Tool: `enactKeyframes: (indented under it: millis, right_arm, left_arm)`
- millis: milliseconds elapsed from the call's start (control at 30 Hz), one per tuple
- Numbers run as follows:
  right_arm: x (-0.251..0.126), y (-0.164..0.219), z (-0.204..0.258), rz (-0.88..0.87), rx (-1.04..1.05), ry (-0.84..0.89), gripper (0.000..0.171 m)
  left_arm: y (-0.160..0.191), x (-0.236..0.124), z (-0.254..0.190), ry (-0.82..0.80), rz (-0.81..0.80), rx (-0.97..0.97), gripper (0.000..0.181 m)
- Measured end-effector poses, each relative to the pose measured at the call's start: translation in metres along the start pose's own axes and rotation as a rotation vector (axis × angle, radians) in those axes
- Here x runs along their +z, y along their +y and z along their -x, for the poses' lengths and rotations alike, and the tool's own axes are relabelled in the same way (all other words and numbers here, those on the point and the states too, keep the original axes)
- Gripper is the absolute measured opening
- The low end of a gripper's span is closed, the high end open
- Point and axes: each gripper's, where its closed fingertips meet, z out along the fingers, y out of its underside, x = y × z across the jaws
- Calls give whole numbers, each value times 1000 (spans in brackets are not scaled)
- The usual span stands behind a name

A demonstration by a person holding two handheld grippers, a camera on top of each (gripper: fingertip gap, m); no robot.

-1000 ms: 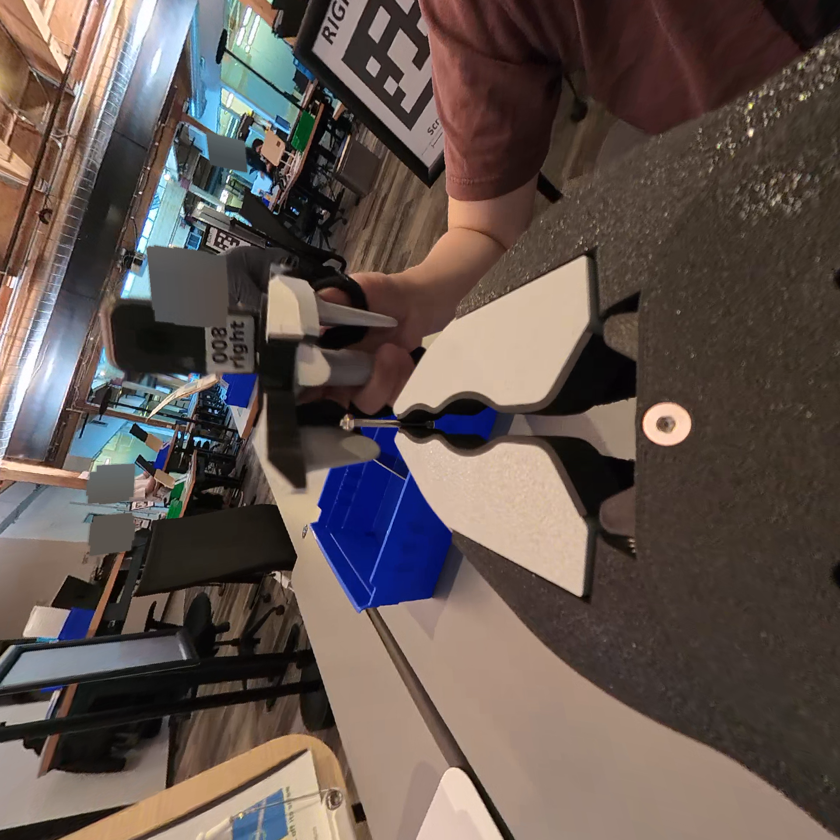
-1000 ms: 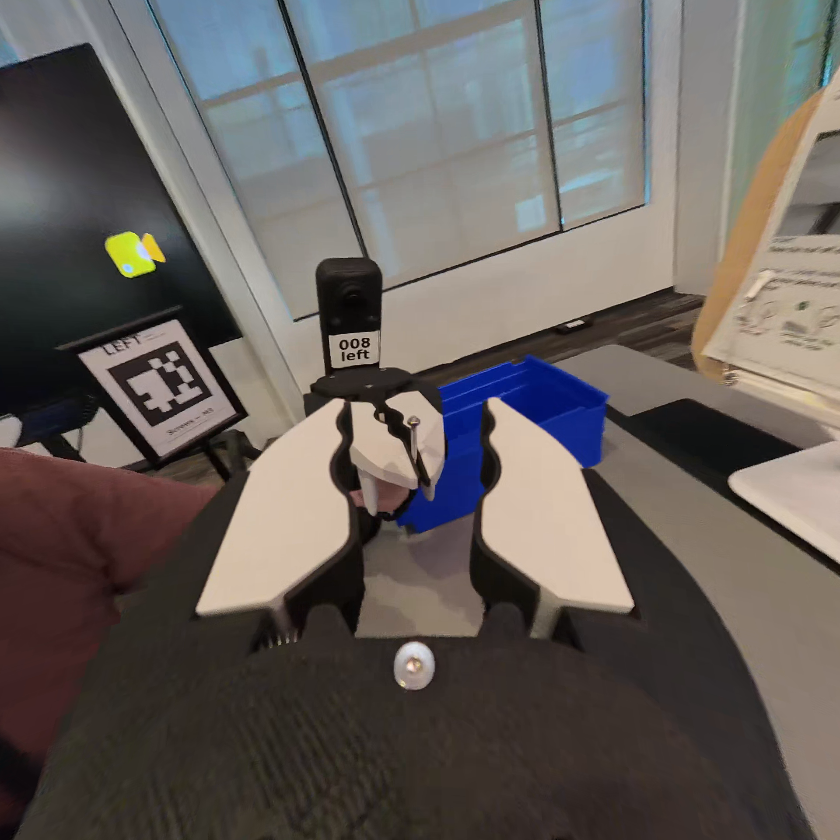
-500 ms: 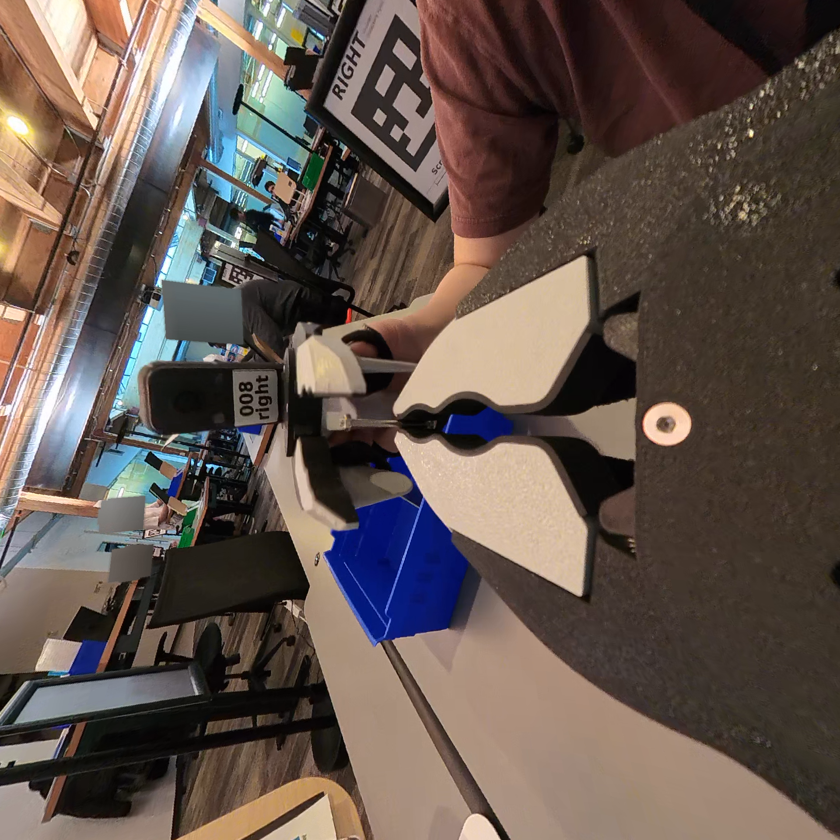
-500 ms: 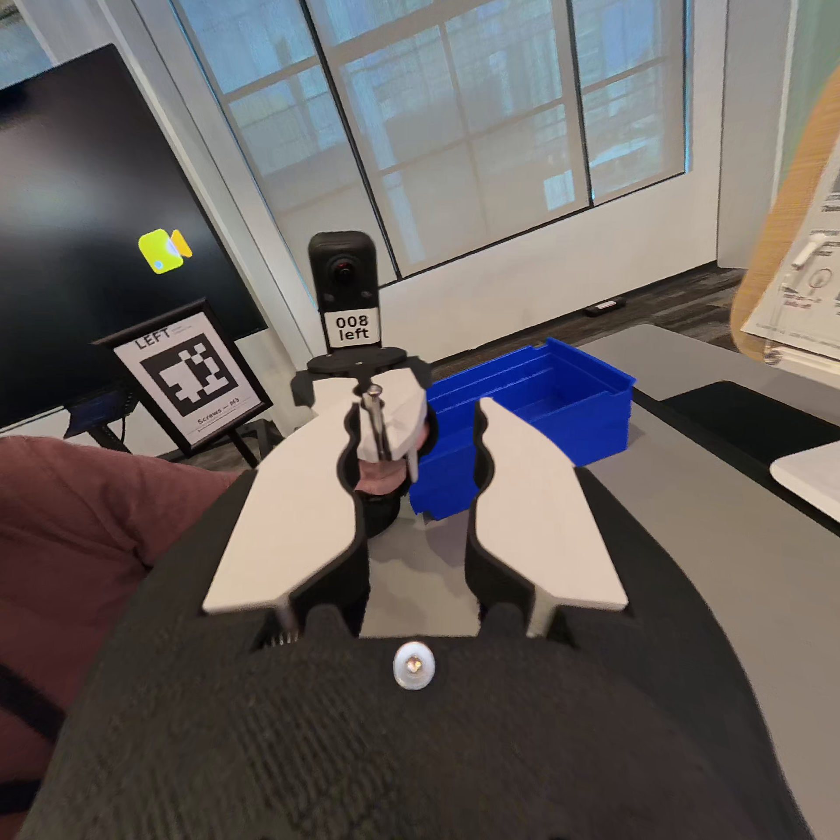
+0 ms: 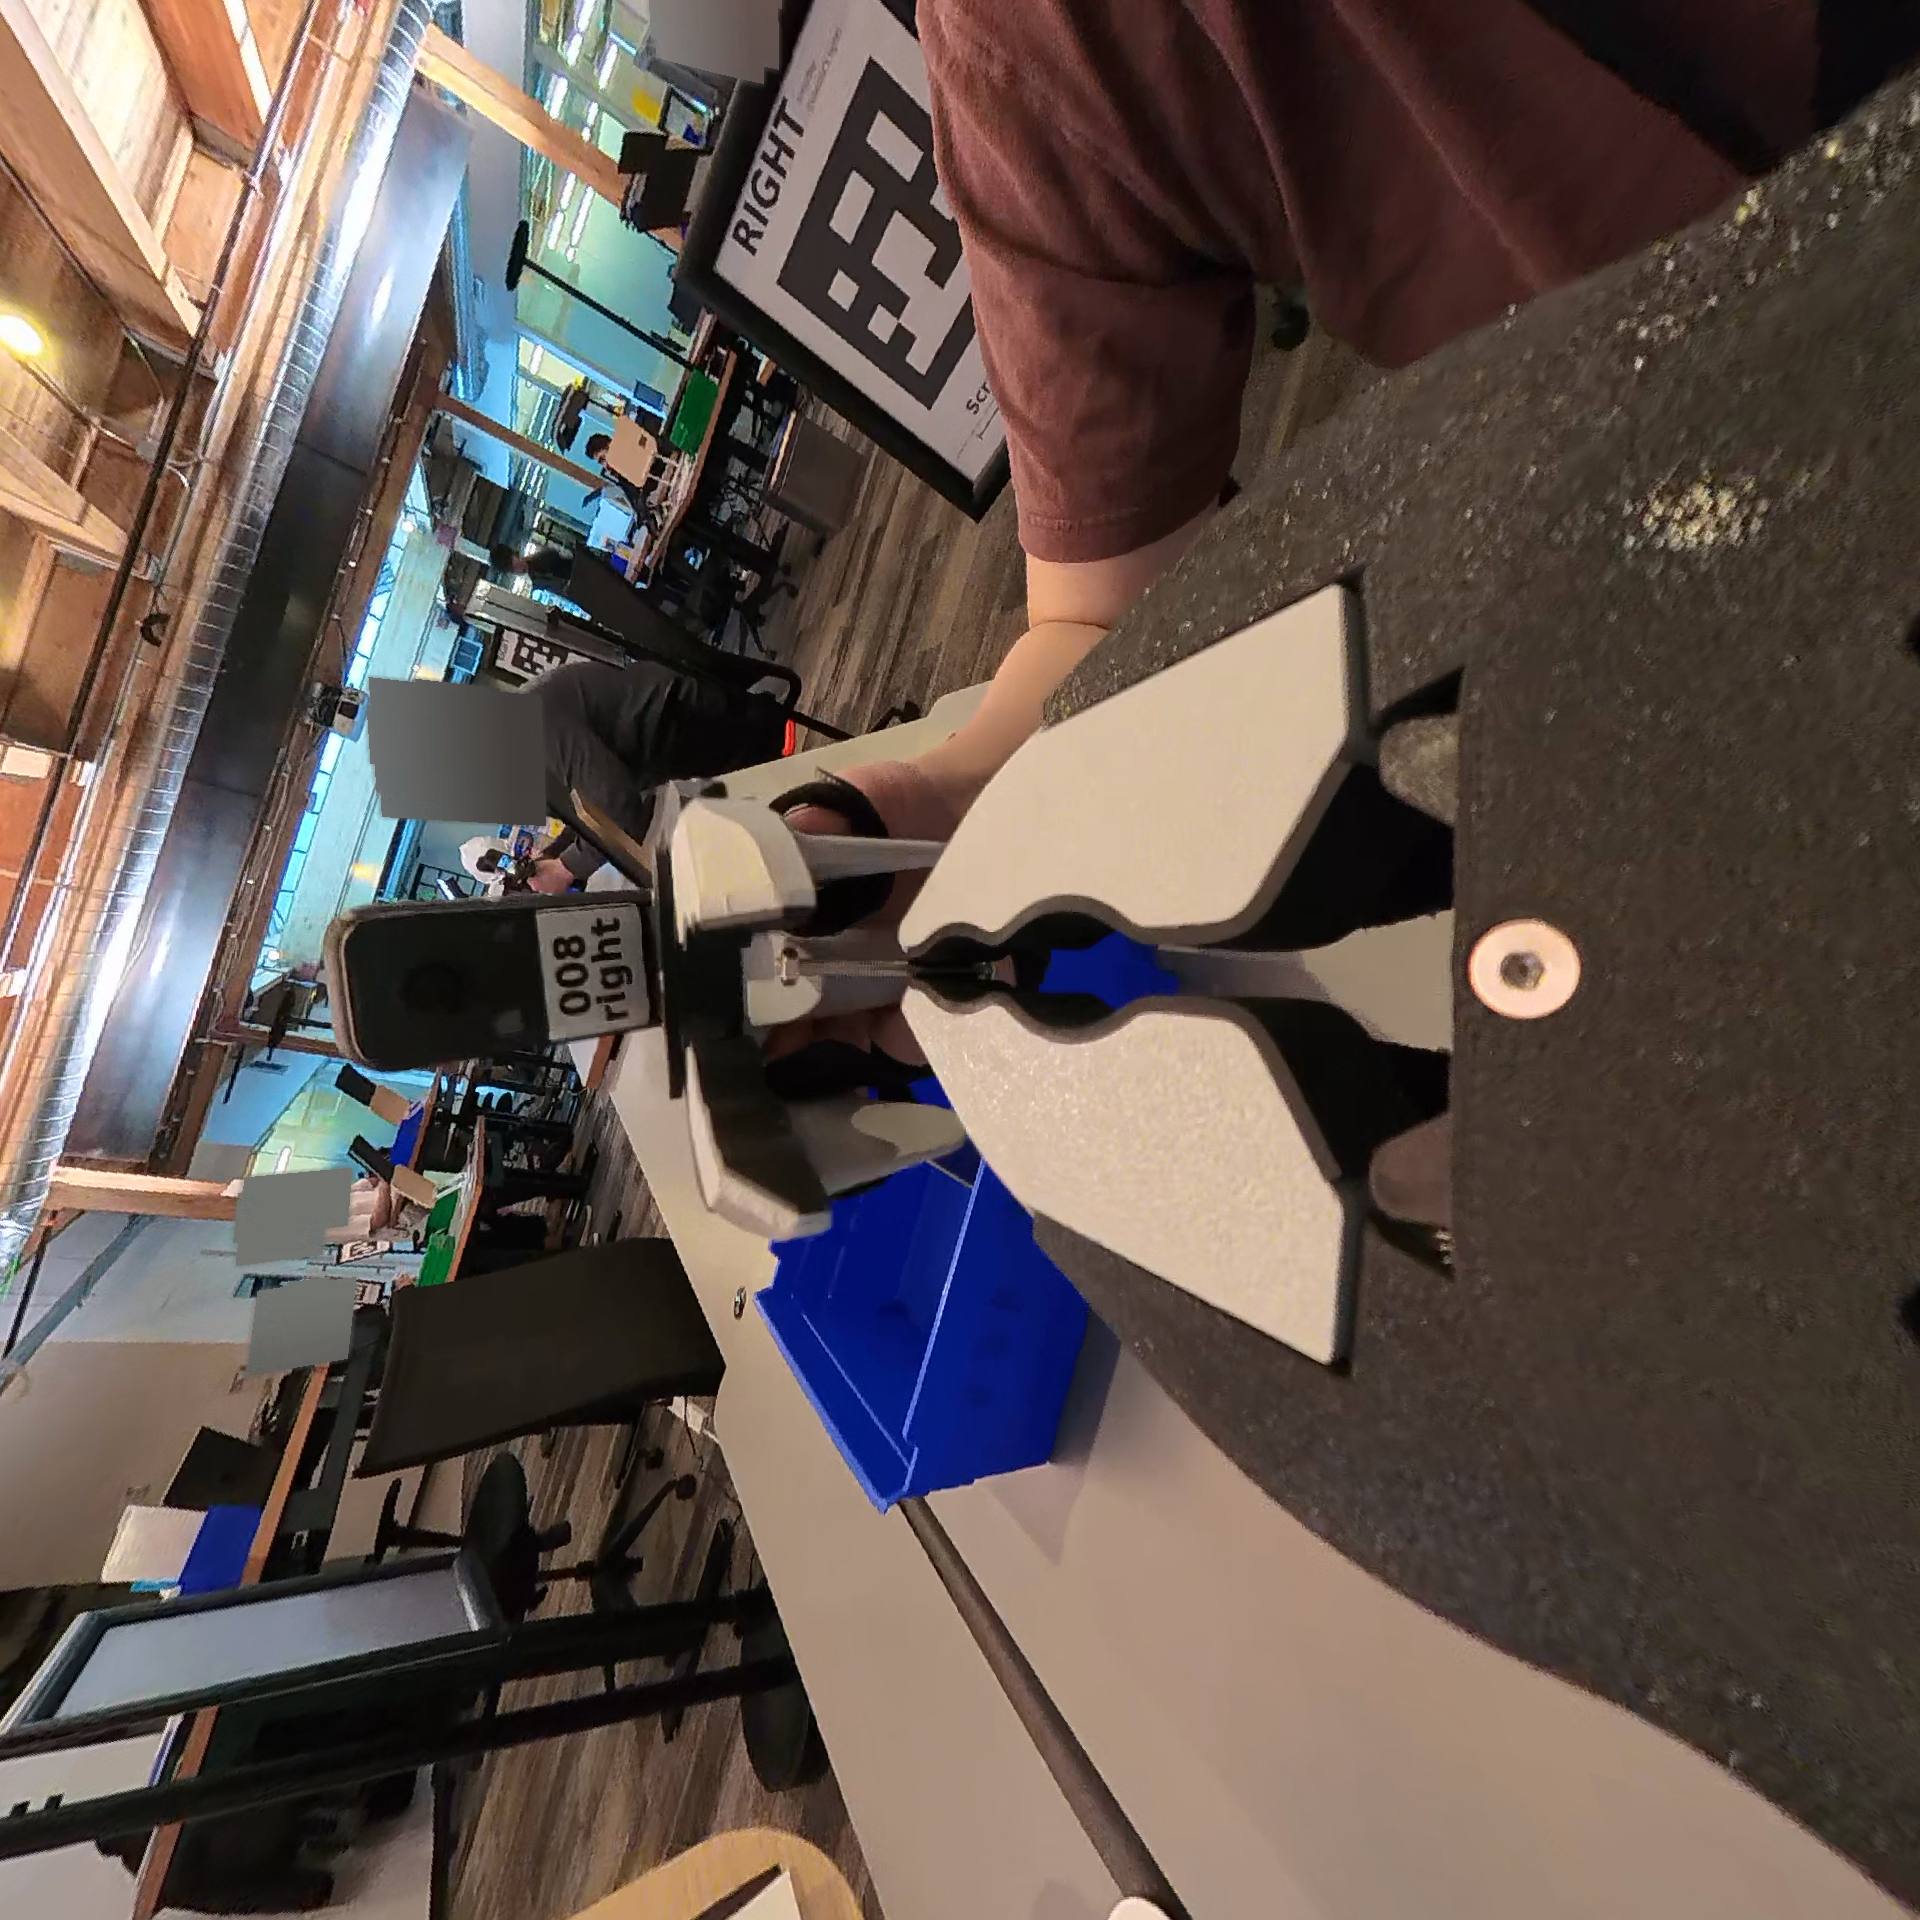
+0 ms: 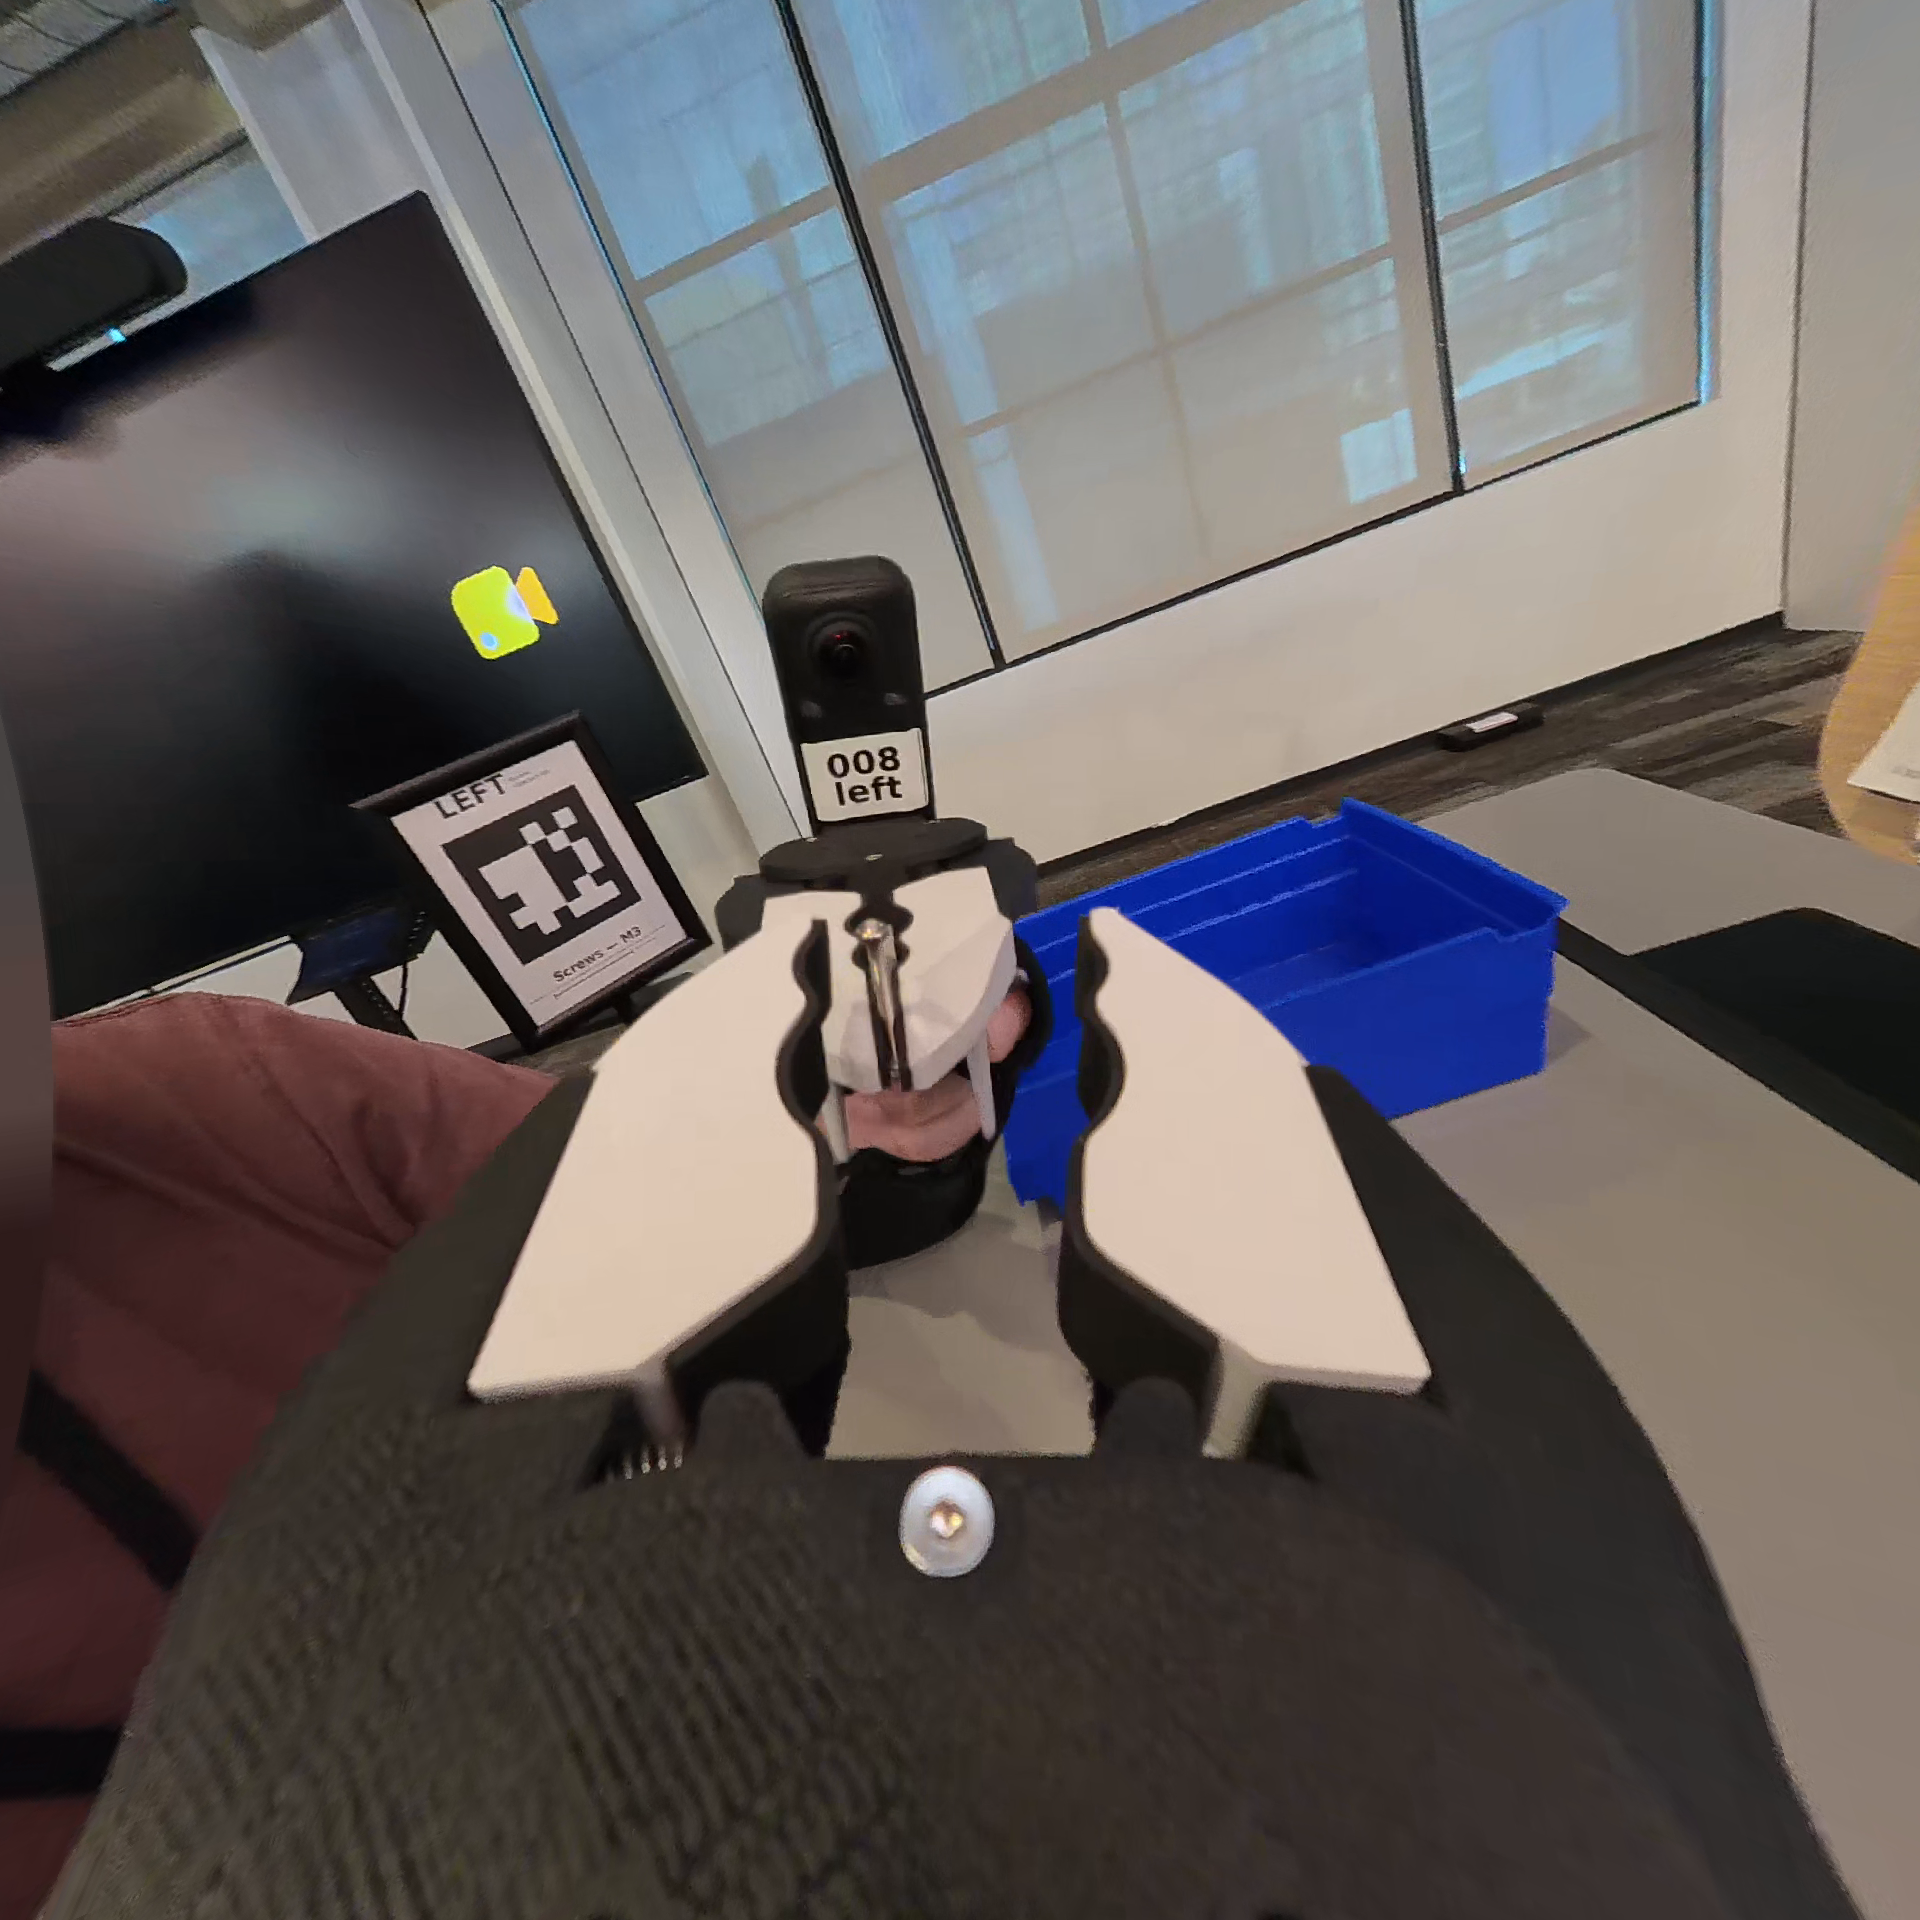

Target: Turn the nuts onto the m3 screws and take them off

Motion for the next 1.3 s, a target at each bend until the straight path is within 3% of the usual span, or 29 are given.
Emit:
enactKeyframes:
  millis: [367,900,1300]
  right_arm:
    - [-5,-7,11,-37,32,-109,43]
    - [2,1,11,-4,3,-78,39]
    - [0,-3,26,-8,5,-153,35]
  left_arm:
    - [-5,-3,-4,20,-23,-1,2]
    - [-1,3,-11,42,-12,-6,2]
    - [-5,1,-12,45,-23,-6,2]
